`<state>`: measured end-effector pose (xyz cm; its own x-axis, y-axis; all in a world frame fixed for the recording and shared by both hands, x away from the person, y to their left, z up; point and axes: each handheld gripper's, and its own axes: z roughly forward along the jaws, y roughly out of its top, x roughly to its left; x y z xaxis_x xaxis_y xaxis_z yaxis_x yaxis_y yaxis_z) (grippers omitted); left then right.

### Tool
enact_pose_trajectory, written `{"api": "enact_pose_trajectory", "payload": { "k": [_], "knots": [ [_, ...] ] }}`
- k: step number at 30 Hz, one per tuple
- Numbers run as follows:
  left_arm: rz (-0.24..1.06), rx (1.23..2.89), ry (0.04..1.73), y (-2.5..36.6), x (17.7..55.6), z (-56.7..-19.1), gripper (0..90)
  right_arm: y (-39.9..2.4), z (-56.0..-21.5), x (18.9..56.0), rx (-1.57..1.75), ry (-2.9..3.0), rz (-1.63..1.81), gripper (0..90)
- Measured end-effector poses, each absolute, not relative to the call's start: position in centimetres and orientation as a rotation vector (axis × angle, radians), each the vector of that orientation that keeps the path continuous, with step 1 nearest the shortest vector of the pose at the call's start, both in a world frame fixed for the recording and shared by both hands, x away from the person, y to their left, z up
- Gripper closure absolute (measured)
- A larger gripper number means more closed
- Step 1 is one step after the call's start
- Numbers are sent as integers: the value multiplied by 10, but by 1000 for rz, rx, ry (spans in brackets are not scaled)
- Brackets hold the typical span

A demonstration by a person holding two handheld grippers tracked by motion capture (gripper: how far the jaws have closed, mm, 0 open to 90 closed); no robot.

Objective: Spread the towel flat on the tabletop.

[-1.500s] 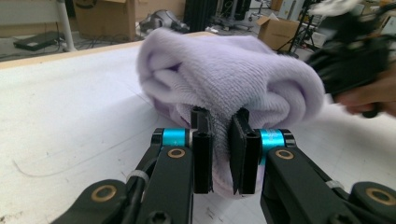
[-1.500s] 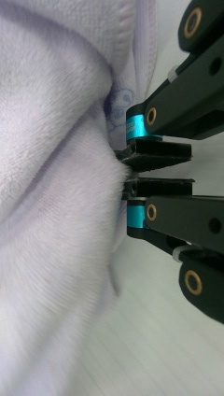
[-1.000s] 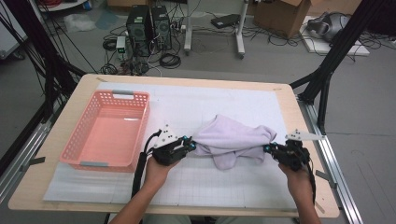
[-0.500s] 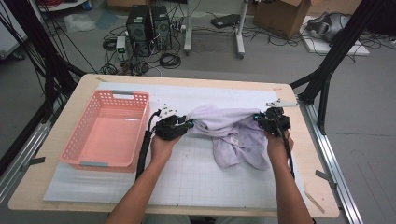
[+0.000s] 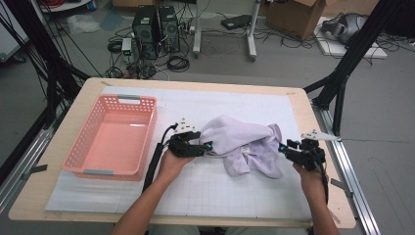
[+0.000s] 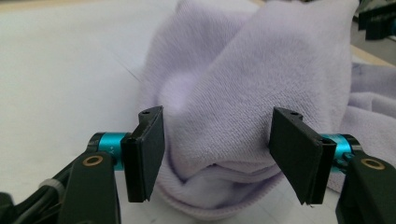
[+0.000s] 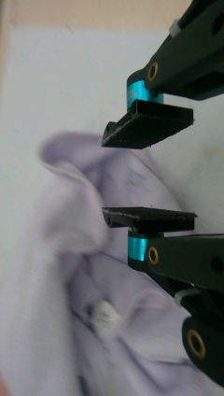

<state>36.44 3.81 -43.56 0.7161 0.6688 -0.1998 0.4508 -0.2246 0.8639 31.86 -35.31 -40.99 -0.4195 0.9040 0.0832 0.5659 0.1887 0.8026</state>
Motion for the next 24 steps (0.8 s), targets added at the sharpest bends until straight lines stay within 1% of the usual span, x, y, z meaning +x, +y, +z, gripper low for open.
{"api": "enact_pose_trajectory", "payload": {
  "k": [3,4,5,6,7,8,9,10,13,16,18,19,20,22,24],
  "knots": [
    [247,1908,890,24,368,-446,356,-341,-431,315,1364,2153,1098,536],
    [247,1911,905,21,369,-449,371,-336,-436,315,1360,2178,1086,533],
    [241,1922,908,18,370,-451,416,-332,-441,316,1357,2200,1065,536],
    [244,1944,908,17,370,-451,546,-328,-445,317,1354,2224,1031,556],
    [249,1956,900,16,370,-450,664,-326,-446,316,1344,2222,1024,626],
    [268,1964,894,16,370,-449,767,-326,-446,316,1327,2251,1055,763],
    [280,1968,896,16,369,-447,791,-326,-445,314,1319,2275,1074,822],
    [283,1965,896,18,369,-445,804,-325,-444,312,1306,2294,1072,847],
    [304,1911,912,34,368,-433,808,-325,-442,298,1257,2378,1079,862],
    [364,1822,934,60,370,-413,812,-328,-440,277,1205,2443,1098,866],
    [393,1812,936,70,373,-402,813,-330,-438,263,1186,2485,1135,865],
    [383,1797,937,72,375,-398,813,-330,-437,258,1182,2501,1159,858],
    [372,1788,932,73,376,-395,812,-330,-434,254,1171,2495,1181,815],
    [379,1789,920,67,378,-394,812,-326,-424,251,1144,2424,1228,648],
    [356,1780,921,60,380,-398,812,-319,-411,253,1091,2346,1271,584]
  ]
}}
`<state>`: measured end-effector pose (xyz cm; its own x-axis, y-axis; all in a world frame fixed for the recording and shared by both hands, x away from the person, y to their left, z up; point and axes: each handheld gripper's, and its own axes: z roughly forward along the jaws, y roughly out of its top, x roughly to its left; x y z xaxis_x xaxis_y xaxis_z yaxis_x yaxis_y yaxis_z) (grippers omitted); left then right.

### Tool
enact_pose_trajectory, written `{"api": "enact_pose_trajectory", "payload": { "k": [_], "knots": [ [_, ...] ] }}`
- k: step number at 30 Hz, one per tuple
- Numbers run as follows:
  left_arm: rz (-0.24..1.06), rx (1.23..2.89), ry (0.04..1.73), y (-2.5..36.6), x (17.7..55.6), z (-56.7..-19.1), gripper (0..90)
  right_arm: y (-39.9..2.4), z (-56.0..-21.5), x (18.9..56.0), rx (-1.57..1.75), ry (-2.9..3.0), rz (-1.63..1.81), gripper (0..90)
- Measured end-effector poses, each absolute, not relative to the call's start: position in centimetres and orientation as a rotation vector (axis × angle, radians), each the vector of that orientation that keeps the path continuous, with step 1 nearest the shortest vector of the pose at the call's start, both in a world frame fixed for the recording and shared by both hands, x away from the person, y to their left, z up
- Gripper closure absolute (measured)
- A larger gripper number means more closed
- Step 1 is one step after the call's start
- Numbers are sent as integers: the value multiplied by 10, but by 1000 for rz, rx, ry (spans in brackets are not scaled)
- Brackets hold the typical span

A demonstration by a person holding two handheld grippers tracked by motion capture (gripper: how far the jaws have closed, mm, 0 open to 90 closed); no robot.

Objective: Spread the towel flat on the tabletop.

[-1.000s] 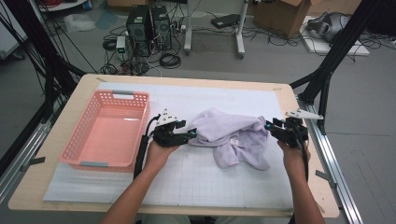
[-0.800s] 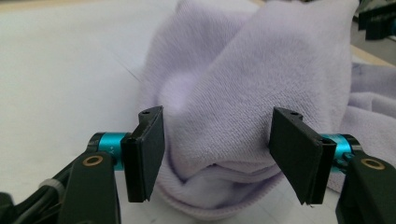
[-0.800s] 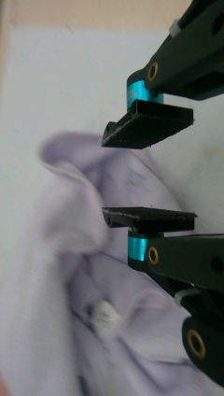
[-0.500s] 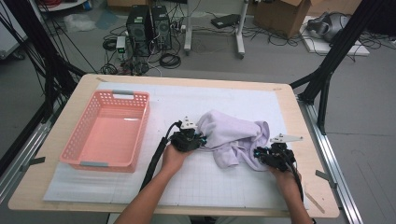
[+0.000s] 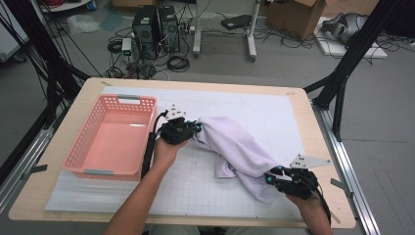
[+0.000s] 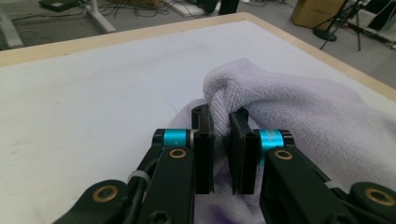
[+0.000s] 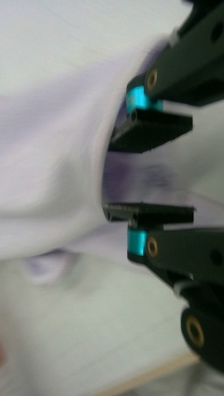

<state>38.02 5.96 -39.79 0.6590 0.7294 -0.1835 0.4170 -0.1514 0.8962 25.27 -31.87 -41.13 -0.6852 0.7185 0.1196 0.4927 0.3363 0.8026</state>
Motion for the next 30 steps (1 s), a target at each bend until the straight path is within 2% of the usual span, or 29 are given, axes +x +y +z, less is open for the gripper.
{"api": "enact_pose_trajectory", "payload": {
  "k": [2,6,10,13,14,16,17,22,24,26,27,30],
  "knots": [
    [343,1787,926,53,382,-402,812,-310,-402,259,1037,2300,1285,523],
    [321,1744,950,48,389,-409,812,-292,-395,278,963,2294,1310,477],
    [316,1725,968,53,397,-407,812,-267,-400,304,931,2362,1226,397],
    [323,1738,948,48,400,-405,812,-252,-410,324,924,2393,1143,390],
    [322,1736,948,46,403,-404,812,-249,-412,330,922,2401,1120,418],
    [318,1737,946,41,408,-402,812,-246,-415,340,870,2435,1053,646],
    [311,1744,949,39,411,-401,812,-249,-414,343,865,2419,1039,705],
    [248,1773,895,25,427,-397,797,-296,-401,362,1125,2132,1105,751],
    [250,1759,898,18,428,-398,689,-308,-397,371,1164,2099,1048,754],
    [263,1735,930,13,427,-399,482,-317,-393,379,1202,2056,1004,762],
    [263,1739,934,13,427,-399,428,-322,-390,382,1235,2026,974,766],
    [265,1767,909,14,424,-400,402,-340,-389,393,1341,1944,948,769]
  ]
}}
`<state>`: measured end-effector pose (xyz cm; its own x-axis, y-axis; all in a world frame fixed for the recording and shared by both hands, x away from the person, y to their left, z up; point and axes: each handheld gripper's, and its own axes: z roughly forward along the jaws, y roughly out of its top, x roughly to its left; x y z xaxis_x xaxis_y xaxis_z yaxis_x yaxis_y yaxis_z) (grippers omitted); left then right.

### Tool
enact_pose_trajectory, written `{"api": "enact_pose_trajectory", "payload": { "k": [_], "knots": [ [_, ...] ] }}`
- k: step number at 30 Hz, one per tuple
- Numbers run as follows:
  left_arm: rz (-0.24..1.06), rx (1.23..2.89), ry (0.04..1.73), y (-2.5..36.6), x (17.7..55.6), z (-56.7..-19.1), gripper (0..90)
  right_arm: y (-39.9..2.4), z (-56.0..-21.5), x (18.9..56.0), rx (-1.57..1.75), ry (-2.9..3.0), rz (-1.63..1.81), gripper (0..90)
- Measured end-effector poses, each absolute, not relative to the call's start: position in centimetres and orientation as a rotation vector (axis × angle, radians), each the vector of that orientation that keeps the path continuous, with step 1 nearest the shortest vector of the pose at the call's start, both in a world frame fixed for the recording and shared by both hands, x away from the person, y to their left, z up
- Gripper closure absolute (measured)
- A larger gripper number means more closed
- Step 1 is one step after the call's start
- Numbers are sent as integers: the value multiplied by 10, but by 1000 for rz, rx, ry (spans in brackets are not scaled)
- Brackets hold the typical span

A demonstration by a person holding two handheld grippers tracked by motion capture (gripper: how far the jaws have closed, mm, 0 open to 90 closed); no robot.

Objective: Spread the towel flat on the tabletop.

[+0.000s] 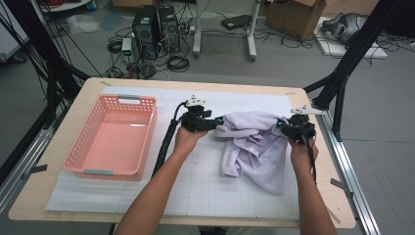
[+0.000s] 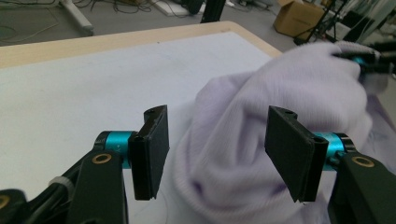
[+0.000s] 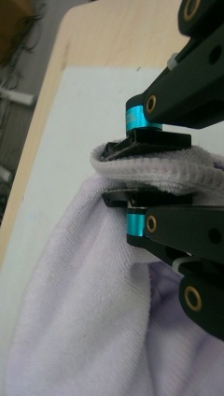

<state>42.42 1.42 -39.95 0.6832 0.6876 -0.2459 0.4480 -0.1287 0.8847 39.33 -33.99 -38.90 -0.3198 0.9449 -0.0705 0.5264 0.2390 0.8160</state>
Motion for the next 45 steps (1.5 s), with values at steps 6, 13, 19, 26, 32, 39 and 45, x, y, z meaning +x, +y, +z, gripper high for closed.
{"api": "enact_pose_trajectory", "payload": {
  "k": [6,13,19,26,32,39,45],
  "knots": [
    [215,1816,875,17,417,-412,412,-358,-399,393,1495,1976,945,606],
    [124,1977,766,-19,403,-427,384,-383,-391,349,1421,1935,968,539],
    [40,2036,727,-44,391,-439,408,-393,-390,309,1371,1974,1046,526],
    [164,2126,695,-64,377,-444,532,-377,-423,286,1339,2110,1059,468],
    [181,2124,736,-48,365,-438,818,-352,-445,295,1323,2238,1034,476],
    [233,2116,782,6,335,-430,822,-338,-445,294,1271,2289,1044,600],
    [237,2072,832,53,302,-436,821,-314,-441,286,1146,2431,1047,797]
  ]
}}
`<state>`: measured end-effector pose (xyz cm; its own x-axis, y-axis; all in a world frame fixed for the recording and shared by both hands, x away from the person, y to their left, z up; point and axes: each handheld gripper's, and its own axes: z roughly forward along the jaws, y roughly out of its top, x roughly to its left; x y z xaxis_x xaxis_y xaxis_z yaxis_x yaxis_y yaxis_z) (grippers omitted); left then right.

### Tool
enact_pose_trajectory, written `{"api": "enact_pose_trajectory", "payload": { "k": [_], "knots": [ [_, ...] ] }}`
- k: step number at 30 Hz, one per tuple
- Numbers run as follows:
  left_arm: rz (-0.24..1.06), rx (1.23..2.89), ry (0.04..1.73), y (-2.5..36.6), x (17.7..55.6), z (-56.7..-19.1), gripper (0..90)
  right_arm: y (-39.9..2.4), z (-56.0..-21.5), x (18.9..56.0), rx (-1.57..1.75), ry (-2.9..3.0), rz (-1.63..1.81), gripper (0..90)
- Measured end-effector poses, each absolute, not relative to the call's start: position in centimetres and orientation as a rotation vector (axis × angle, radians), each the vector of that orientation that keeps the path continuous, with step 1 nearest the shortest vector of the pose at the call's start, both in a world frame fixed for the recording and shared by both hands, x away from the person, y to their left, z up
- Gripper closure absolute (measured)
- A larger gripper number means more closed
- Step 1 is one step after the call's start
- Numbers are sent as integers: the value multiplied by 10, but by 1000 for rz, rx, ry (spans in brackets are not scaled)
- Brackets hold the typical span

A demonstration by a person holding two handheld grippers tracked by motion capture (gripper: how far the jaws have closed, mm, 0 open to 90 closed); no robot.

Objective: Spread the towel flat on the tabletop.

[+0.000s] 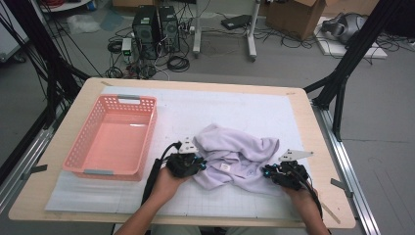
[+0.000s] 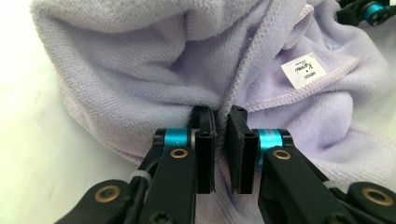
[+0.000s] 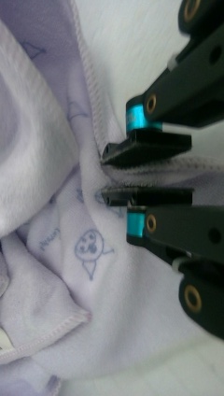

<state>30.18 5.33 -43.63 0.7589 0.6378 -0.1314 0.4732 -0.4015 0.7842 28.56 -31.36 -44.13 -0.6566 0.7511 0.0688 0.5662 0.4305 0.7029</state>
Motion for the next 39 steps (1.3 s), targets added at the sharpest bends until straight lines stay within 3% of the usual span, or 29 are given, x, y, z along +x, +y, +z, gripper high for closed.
{"api": "enact_pose_trajectory", "payload": {
  "k": [5,6,9,13,16,20,24,26,29,34,39],
  "knots": [
    [239,2039,818,69,284,-439,809,-313,-440,272,1126,2474,1073,817],
    [252,2018,816,70,283,-437,764,-315,-439,268,1125,2477,1069,800],
    [324,1929,831,73,289,-428,480,-318,-431,261,1099,2417,1116,691],
    [342,1893,865,69,312,-419,431,-311,-414,266,1024,2337,1191,632],
    [395,1980,867,53,328,-424,466,-295,-408,278,957,2365,1237,625],
    [466,2021,878,36,349,-422,754,-264,-415,299,865,2418,1191,579],
    [457,1977,920,27,378,-405,780,-248,-418,324,834,2381,1070,515],
    [482,1959,941,24,390,-399,774,-246,-418,338,829,2363,1048,549],
    [511,1941,979,23,408,-393,748,-250,-416,359,838,2376,1056,850],
    [507,1851,1039,25,416,-392,485,-273,-407,400,1023,2308,1093,860],
    [413,1857,1006,26,410,-392,428,-310,-403,427,1288,2091,1019,858]
  ]
}}
